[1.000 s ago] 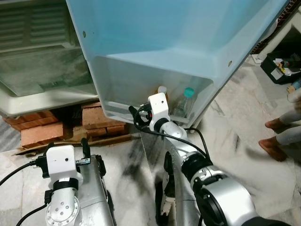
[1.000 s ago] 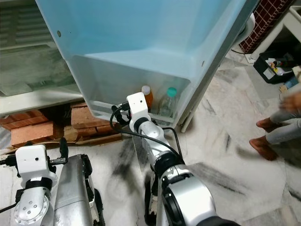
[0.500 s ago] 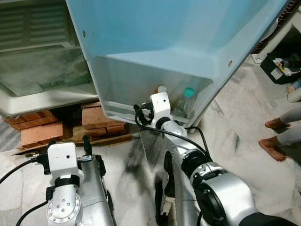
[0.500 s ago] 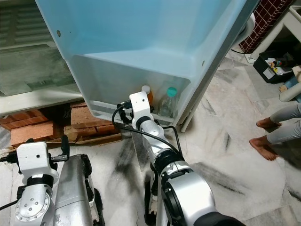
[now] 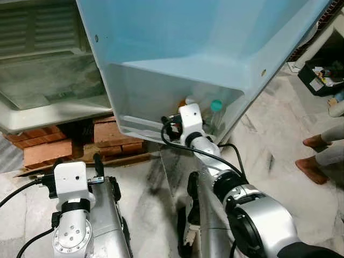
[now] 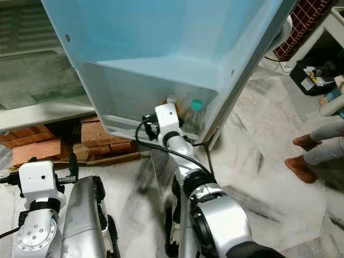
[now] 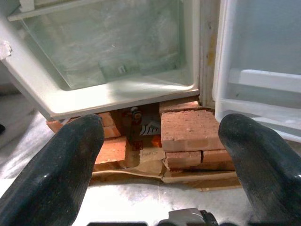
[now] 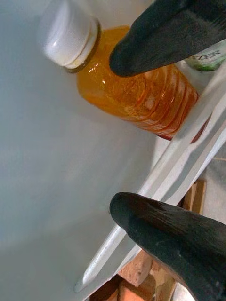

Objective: Restocking fridge

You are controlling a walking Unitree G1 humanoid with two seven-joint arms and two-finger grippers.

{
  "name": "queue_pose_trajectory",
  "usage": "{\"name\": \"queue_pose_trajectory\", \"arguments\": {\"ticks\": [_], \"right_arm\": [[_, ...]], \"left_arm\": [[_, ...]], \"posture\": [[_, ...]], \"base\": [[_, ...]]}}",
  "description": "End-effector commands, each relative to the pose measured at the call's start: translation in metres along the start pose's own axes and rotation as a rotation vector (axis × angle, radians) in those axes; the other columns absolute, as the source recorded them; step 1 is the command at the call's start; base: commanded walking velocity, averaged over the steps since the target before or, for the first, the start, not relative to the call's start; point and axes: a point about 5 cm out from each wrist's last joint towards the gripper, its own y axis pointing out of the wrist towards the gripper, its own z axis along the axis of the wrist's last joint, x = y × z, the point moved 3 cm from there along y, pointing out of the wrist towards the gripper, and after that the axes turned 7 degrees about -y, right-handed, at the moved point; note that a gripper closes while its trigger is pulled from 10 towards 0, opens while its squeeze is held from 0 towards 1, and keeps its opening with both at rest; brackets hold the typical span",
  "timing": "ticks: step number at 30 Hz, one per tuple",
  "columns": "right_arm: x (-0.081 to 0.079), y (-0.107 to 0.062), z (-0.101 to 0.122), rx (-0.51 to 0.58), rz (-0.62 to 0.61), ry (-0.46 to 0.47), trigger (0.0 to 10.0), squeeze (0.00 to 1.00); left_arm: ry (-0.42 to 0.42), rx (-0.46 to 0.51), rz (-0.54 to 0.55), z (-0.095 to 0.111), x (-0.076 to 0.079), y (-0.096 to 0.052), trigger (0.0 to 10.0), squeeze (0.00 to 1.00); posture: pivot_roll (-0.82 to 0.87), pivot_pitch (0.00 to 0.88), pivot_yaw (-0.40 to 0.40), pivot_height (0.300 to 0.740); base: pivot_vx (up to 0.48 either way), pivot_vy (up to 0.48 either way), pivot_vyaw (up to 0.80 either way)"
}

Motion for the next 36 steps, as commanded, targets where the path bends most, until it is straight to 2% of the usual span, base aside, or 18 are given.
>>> {"name": "queue_pose_trajectory", "arguments": {"ticks": [1,6,12,14,16,21,25,27,29,32,36], "right_arm": [[0.001,-0.004,-0.004,0.007,0.015,0.038,10.0,0.0],[0.007,-0.014,-0.006,0.062,0.059,0.101,10.0,0.0],[0.002,-0.045,-0.006,0.159,0.159,0.125,10.0,0.0],[0.002,-0.057,-0.006,0.172,0.156,0.122,10.0,0.0],[0.005,-0.066,-0.009,0.162,0.118,0.078,10.0,0.0],[0.021,-0.086,-0.014,0.17,0.041,0.074,10.0,0.0],[0.034,-0.087,-0.013,0.161,-0.019,0.092,10.0,0.0],[0.035,-0.083,-0.009,0.162,-0.046,0.098,10.0,0.0],[0.024,-0.076,-0.002,0.182,-0.029,0.093,10.0,0.0],[0.017,-0.076,0.005,0.201,-0.001,0.067,10.0,0.0],[0.021,-0.088,-0.003,0.166,0.011,0.059,10.0,0.0]], "left_arm": [[0.011,-0.027,0.01,-0.007,-0.003,-0.002,10.0,0.0],[0.01,-0.022,0.003,-0.007,-0.002,0.002,10.0,0.0],[0.001,-0.027,0.0,-0.01,-0.005,0.0,10.0,0.0],[-0.006,-0.026,-0.007,-0.011,-0.005,0.0,10.0,0.0],[-0.009,-0.027,-0.01,-0.012,-0.005,0.0,10.0,0.0],[-0.004,-0.013,-0.021,-0.012,-0.002,0.002,10.0,0.0],[0.032,0.015,-0.043,-0.009,0.002,0.007,10.0,0.0],[0.041,0.032,-0.041,-0.005,0.001,0.01,10.0,0.0],[0.037,0.031,-0.034,-0.005,0.0,0.011,10.0,0.0],[0.035,0.021,-0.046,-0.009,0.001,0.011,10.0,0.0],[0.007,-0.006,-0.069,-0.015,0.009,0.006,10.0,0.0]], "posture": [[0.14,0.246,-0.095,0.522],[0.13,0.221,-0.088,0.522],[0.11,0.187,-0.079,0.522],[0.11,0.172,-0.075,0.522],[0.11,0.155,-0.07,0.522],[0.11,0.084,-0.061,0.522],[0.12,0.052,-0.069,0.532],[0.11,0.034,-0.052,0.542],[0.09,0.038,-0.038,0.557],[0.08,0.048,-0.034,0.572],[0.07,0.072,-0.039,0.602]], "base": [[0.0,0.0,0.0],[0.0,0.0,0.0],[0.0,0.0,0.0],[0.0,0.0,0.0],[0.0,0.0,0.0],[0.0,0.0,0.0],[0.0,0.0,0.0],[0.0,0.0,0.0],[0.0,0.0,0.0],[0.0,0.0,0.0],[0.0,0.0,0.0]]}}
